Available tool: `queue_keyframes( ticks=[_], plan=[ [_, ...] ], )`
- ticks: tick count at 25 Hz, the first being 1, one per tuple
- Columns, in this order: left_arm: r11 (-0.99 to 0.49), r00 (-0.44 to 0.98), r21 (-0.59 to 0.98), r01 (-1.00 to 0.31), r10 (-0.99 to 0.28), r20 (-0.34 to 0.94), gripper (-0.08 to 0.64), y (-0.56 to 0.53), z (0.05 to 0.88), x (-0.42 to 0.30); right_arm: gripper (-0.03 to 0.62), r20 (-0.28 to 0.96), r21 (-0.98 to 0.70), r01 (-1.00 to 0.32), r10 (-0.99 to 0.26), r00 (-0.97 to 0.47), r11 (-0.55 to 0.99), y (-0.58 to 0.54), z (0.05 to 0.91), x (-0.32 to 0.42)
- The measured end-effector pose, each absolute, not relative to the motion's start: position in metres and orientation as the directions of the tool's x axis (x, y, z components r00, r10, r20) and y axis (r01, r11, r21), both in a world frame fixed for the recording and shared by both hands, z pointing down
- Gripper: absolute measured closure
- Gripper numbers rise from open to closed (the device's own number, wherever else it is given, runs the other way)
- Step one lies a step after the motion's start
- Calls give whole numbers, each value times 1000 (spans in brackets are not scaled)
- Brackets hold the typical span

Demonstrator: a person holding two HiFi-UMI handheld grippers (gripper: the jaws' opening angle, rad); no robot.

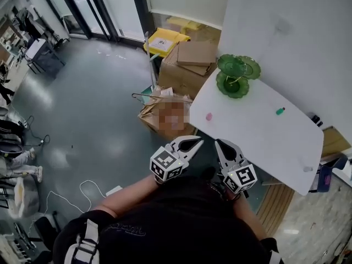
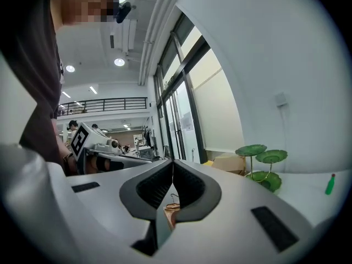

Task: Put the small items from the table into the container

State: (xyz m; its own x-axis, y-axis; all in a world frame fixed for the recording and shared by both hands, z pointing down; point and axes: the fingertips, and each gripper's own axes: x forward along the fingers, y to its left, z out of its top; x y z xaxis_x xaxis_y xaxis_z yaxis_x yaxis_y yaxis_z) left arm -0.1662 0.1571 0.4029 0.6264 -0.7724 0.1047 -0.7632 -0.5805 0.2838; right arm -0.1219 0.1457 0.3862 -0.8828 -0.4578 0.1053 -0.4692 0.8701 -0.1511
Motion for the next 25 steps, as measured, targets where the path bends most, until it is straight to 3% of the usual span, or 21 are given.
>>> queue_keyframes(
  ticks=[11,25],
  plan=[
    [-514,567,318,-797,-817,102,555,62,411,-92,575,129,-221,-376,-356,-926,900,49,405,-54],
    [-589,657,355,-726,-746,107,557,-22,413,-56,575,140,-261,-509,-489,-861,820,-28,414,-3]
  ],
)
